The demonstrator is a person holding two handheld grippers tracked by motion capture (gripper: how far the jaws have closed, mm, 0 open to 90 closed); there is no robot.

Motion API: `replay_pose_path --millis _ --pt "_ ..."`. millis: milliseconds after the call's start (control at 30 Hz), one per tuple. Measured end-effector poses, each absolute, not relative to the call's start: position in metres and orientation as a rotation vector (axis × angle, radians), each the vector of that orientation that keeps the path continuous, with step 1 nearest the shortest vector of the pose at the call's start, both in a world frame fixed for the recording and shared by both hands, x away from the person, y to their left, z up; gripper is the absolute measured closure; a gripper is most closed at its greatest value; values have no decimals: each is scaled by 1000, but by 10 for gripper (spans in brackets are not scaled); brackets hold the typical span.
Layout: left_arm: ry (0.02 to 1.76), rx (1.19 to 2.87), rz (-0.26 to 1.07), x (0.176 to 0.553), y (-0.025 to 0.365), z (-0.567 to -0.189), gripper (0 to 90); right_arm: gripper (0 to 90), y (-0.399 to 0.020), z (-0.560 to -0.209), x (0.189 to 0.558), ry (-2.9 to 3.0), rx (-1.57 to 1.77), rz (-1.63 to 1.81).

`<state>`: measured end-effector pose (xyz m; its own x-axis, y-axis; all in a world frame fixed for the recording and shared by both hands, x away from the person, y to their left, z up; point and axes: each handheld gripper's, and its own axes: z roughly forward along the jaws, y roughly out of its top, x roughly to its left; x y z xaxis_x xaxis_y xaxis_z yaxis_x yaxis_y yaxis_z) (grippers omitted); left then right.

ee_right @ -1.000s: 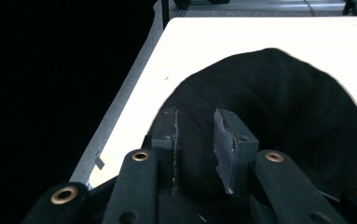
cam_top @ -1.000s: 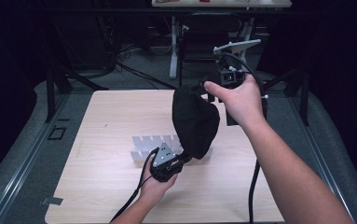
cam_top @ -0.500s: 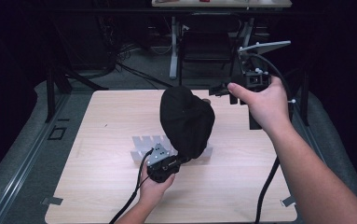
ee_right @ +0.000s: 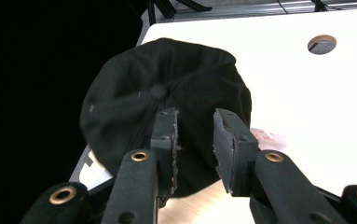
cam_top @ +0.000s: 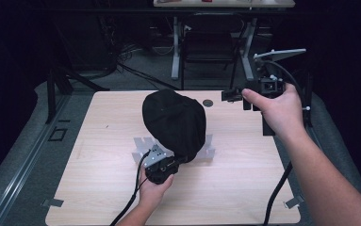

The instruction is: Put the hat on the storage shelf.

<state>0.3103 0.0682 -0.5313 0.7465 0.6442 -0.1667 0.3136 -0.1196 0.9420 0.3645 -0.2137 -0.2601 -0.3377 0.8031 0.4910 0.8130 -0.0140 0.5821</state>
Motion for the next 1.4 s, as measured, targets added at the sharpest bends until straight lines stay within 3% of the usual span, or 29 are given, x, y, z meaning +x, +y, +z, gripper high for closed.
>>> replay_pose_path --millis 233,633,867,933,1067,1400 --pt "697 1787 362 307 59 -534 842 696 -214 -264 366 -2187 -1808 -1305" --pt "894 1487 156 315 83 -541 842 695 -217 -268 368 -2183 -1817 -1291" --pt "856 1662 297 323 70 -543 843 693 -220 -272 366 -2184 -1826 -1281" --pt "877 1704 280 323 61 -549 843 692 -224 -272 365 -2180 -1832 -1284" --pt "891 1733 337 319 53 -552 842 692 -231 -272 364 -2162 -1850 -1289" --pt "886 1738 341 316 56 -558 831 684 -237 -277 362 -2179 -1861 -1282"
